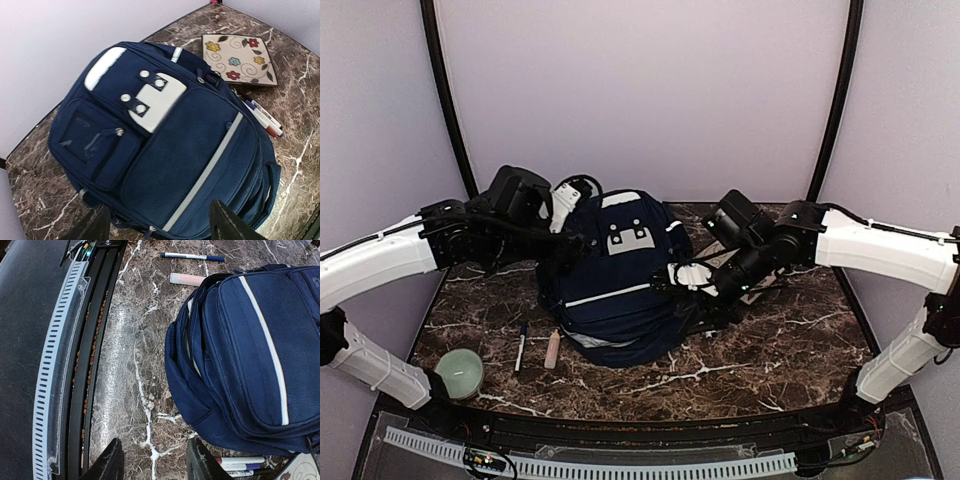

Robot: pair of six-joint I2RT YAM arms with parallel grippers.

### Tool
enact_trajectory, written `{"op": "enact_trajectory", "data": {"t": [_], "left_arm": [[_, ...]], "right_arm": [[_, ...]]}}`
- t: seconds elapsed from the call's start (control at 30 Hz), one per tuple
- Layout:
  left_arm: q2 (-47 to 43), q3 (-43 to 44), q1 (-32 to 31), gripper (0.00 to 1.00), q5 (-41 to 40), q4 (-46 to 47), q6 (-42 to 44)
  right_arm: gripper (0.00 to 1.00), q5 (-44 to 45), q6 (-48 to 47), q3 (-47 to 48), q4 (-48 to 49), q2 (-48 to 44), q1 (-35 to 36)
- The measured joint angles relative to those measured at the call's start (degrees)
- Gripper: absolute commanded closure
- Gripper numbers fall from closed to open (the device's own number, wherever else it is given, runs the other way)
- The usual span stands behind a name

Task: Pack the student bag
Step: Place the largest pocket of the bag in the student bag, then pick up the largest pocket of the bag from the student bag.

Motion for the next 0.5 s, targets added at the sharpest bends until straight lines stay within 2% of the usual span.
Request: {"op": "enact_trajectory", "data": {"t": [0.1,0.2,0.33,0.5], "left_arm": [[-6.12,-2.56,1.62,0.27,-1.03,-0.94,-0.96],[-9.68,-3.8,2.67,0.28,-1.86,-2.27,-2.6],[-9.27,-5.31,6.82,0.35,-1.92,-4.61,-5.97],[-6.32,-10.08,15.74,0.39,1.53,-7.65,-9.81]], "right_arm": [[0.46,-0.2,-0.44,3.23,-2.1,-0.07,-0.76],[0.43,0.22,-0.09,6.29,-1.81,-0.04,-1.62],[0.42,1.97,1.22,8.83,1.2,2.23,-1.9],[0.4,2.21,3.41,13.22,4.92,12.7,-1.88]]}}
